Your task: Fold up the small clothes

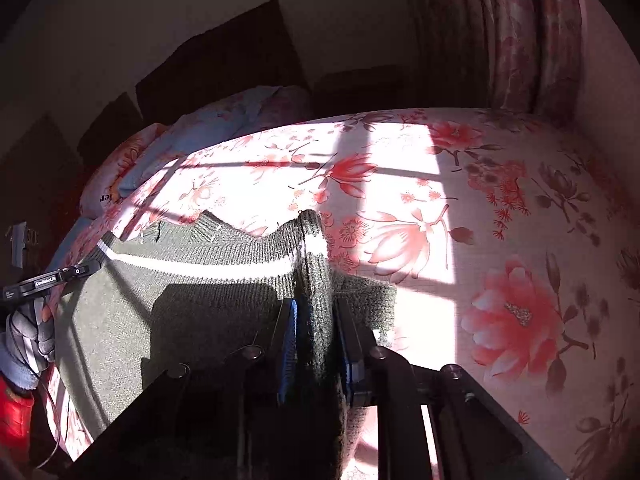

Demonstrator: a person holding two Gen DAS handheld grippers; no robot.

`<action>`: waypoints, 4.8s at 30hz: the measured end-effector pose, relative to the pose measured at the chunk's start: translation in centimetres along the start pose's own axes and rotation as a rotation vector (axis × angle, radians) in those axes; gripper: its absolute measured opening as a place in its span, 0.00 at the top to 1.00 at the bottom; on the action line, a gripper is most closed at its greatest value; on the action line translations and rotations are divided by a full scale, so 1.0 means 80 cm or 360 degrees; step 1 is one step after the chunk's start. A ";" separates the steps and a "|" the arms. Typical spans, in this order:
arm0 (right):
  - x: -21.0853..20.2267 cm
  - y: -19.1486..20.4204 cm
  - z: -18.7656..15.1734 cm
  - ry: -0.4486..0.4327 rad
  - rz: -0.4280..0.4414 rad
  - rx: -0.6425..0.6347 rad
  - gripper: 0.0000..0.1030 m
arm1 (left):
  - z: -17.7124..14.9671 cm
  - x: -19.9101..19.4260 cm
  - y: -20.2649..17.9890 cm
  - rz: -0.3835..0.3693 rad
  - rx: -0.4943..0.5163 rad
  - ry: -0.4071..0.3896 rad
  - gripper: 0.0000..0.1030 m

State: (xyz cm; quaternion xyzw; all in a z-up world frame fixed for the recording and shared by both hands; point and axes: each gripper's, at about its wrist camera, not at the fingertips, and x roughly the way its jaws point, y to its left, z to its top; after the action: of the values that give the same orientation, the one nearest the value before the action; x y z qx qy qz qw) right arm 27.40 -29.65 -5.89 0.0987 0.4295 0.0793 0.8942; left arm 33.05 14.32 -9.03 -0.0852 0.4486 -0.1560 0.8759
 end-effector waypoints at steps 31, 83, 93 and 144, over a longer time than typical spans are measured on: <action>0.064 0.087 0.024 -0.0022 -0.0372 -0.0264 0.53 | 0.008 0.033 -0.013 0.0211 -0.0261 -0.0074 0.00; -0.062 0.114 -0.161 -0.0010 -0.0148 -0.0451 0.53 | -0.166 -0.065 -0.088 0.0456 0.0347 -0.0103 0.00; -0.091 0.140 -0.148 -0.0057 -0.0142 -0.0452 0.53 | -0.162 -0.091 -0.105 0.0445 0.0324 -0.0156 0.00; -0.151 0.081 -0.145 -0.0609 0.0081 0.0382 0.76 | -0.175 -0.052 -0.230 0.0150 0.0684 -0.0020 0.00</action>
State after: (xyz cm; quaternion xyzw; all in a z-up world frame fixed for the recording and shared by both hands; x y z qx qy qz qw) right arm 10.44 -24.83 -2.29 0.2284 0.2558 0.0301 0.9389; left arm 15.80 -1.61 -8.68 0.1235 0.4032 -0.2063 0.8830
